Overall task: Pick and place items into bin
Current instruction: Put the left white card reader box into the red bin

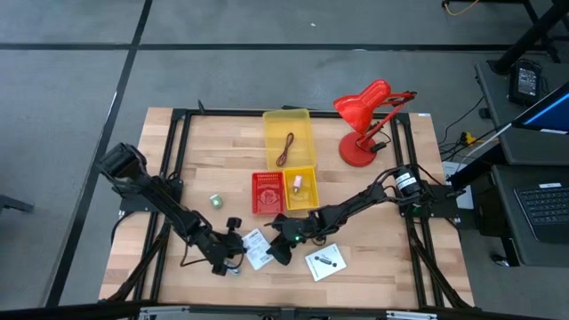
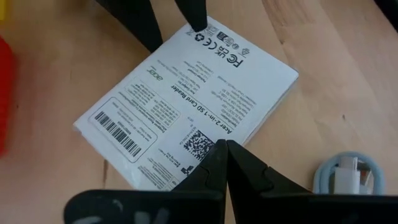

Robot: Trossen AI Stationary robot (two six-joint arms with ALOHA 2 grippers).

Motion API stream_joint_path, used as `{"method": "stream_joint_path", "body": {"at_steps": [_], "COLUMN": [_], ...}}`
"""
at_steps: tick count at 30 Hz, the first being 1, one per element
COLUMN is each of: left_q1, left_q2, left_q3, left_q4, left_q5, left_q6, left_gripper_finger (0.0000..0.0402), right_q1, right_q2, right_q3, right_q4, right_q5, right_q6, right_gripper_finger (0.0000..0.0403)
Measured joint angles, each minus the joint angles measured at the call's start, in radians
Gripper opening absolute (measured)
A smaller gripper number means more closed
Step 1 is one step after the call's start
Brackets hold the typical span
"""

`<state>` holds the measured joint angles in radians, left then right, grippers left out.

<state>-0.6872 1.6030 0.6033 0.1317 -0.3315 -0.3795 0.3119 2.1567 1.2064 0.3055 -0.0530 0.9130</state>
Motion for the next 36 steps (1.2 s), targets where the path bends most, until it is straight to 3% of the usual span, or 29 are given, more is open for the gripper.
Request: {"method": "stream_joint_path", "body": {"at_steps": [9,19,36], "left_q1": [0.0,-0.014,0.024], "left_q2": [-0.02,-0.024,0.03], "left_q3": [0.0,0.047,0.048], "left_q4": [0.014,0.033,-0.001], "left_q5": [-0.013,0.064,0.067], "left_q6": [0.034,0.094,0.034], "left_gripper_finger": [0.0002,0.0002,0.0002], "right_q1": [0.0,-0.001,-0.002], "right_q2": [0.0,0.0,0.001], "right_q3": [0.0,0.0,-0.001], "right_q4": [-0.003,-0.002,0.003], "right_q5": [0.006,0.007,0.011], "right_q6": [-0.025,-0.031,-0.033], "right_gripper_finger": [0.0174,0.0174,0.0174]}}
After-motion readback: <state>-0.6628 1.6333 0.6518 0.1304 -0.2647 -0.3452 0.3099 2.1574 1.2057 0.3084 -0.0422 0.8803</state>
